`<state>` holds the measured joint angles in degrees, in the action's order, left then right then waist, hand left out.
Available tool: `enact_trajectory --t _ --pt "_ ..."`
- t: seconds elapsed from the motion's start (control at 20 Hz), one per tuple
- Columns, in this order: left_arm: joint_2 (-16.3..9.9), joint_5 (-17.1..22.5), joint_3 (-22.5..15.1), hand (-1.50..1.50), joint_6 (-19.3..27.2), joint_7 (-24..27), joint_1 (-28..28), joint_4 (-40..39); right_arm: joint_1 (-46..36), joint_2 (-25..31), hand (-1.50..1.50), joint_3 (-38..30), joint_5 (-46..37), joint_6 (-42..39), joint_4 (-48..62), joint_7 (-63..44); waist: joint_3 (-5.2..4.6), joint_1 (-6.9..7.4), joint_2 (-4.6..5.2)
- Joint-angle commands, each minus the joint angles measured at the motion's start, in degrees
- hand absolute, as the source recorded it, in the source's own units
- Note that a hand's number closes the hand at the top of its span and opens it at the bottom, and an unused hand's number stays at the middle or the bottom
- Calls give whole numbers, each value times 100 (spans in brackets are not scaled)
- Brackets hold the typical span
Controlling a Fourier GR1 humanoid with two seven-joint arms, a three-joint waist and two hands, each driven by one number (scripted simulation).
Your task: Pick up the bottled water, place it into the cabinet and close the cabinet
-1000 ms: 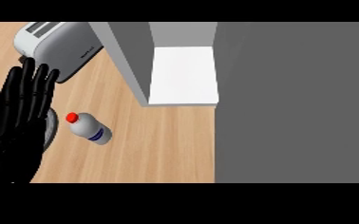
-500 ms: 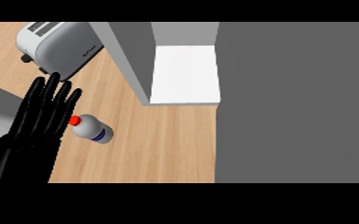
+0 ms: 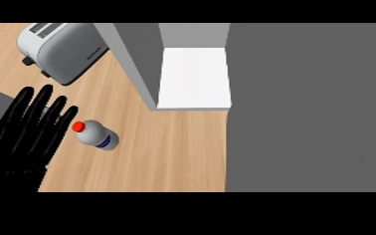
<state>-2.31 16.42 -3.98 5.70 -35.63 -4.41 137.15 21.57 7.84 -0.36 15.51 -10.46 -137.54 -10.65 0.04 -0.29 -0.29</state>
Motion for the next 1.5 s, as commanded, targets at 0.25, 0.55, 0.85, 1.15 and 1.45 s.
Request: enact_trajectory --t 0.25,0.55,0.85,1.15,1.45 --pt "-135 -320 -255 -150 647 -974 203 1298 457 -72 -150 -143 719 -170 -776 -310 6 4 -27" --pt "-249 -351 -278 -150 719 -969 75 1252 553 2 -150 -359 918 -152 -1093 -517 1 -4 -32" --pt "-310 -484 -197 -150 1049 -1116 269 1200 601 -93 -150 -117 832 -69 -1258 -736 -2 -3 -32" --pt "-400 -696 158 -150 1050 -586 -58 880 867 -61 -150 -491 1135 -281 -1160 -445 -3 -36 -34" --pt "-638 -36 898 -150 673 -471 -403 733 887 62 -150 -783 1400 -439 -1094 -401 -10 16 -11"
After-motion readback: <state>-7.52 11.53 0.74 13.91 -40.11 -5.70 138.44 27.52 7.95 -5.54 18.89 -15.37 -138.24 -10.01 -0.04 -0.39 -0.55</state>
